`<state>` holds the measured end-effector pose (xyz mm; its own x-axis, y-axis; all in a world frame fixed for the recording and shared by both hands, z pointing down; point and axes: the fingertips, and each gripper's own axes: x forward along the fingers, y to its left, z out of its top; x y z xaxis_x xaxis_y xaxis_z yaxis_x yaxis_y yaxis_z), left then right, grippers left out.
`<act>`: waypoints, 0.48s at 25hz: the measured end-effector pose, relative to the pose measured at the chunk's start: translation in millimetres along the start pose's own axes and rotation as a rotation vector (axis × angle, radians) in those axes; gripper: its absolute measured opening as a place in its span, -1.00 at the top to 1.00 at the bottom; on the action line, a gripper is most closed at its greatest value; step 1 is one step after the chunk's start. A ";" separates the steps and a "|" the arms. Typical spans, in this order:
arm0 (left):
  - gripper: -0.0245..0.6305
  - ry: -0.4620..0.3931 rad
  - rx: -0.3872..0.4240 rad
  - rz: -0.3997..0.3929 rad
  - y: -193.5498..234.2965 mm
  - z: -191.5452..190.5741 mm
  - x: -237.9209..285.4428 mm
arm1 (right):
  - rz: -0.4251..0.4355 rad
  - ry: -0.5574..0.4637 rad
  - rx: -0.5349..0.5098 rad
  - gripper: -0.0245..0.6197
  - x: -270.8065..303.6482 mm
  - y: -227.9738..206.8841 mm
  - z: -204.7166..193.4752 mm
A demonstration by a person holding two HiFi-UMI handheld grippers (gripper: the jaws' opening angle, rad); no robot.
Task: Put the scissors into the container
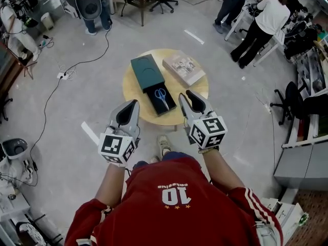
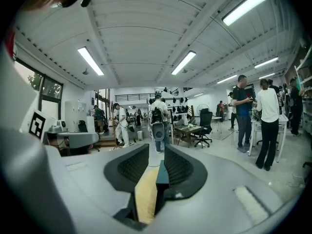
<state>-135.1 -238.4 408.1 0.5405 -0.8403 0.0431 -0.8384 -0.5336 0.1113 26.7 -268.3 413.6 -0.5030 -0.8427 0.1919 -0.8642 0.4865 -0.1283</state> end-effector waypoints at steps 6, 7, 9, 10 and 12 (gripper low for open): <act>0.92 -0.018 0.009 0.010 -11.0 10.9 -14.3 | 0.012 -0.030 0.015 0.61 -19.1 5.2 10.5; 0.92 -0.019 0.012 0.013 -13.1 12.5 -15.5 | 0.017 -0.036 0.012 0.61 -20.4 5.6 13.4; 0.92 -0.020 0.018 0.020 -18.4 15.4 -17.3 | 0.030 -0.051 0.006 0.61 -24.1 7.1 19.9; 0.92 -0.022 0.021 0.025 -22.0 16.7 -18.2 | 0.039 -0.059 0.004 0.61 -27.1 8.5 22.9; 0.92 -0.025 0.026 0.036 -31.2 18.5 -20.0 | 0.061 -0.072 -0.004 0.61 -35.9 11.8 27.8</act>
<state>-121.0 -206.7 385.4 0.5087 -0.8607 0.0219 -0.8588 -0.5054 0.0841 35.0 -238.7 378.1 -0.5526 -0.8257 0.1130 -0.8319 0.5384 -0.1341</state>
